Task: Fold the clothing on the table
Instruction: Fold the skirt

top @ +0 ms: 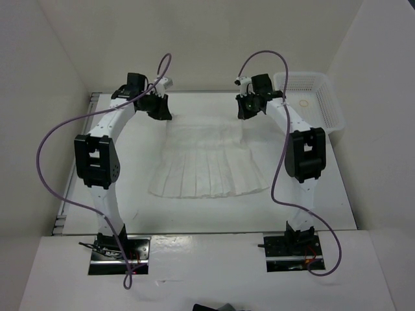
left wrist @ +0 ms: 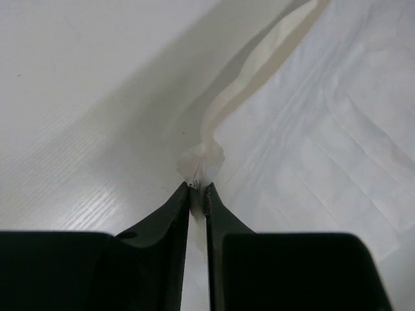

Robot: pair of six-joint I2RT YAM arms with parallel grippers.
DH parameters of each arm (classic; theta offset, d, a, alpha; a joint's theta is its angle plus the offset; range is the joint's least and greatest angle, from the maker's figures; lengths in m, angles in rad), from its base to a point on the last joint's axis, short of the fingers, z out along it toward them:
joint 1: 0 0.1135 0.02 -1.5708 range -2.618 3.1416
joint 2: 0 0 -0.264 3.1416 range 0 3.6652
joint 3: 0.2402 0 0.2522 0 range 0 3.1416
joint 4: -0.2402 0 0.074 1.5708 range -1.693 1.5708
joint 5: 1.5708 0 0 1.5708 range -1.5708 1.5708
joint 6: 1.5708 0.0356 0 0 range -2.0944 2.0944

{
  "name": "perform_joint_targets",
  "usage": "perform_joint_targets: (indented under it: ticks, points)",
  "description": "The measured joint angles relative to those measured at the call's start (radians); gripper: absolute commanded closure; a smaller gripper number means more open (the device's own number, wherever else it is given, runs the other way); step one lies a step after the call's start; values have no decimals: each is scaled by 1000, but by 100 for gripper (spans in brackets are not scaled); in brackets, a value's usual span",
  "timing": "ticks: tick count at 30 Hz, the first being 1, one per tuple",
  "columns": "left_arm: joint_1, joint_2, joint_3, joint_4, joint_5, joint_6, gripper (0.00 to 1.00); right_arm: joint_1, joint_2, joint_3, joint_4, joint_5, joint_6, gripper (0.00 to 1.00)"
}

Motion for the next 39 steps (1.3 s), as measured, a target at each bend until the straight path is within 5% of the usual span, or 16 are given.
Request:
perform_joint_targets:
  ticks: [13,21,27,28,32,39]
  points:
    - [24,-270,-248,-182,153,344,100,47,-354,-272,-84,-134,-199,100]
    - [23,-306,-344,-488,184,711,83,142,-463,-413,-298,-197,-475,100]
    - [-22,-328,-449,-609,121,862,82,325,-503,-501,-443,-152,-603,86]
    - [-32,-342,-478,-613,105,867,80,365,-503,-518,-464,-142,-614,76]
    - [-60,-426,-556,-597,61,867,79,494,-480,-565,-569,-126,-655,65]
    - [-68,-571,-583,-568,40,860,77,533,-417,-569,-658,-127,-687,34]
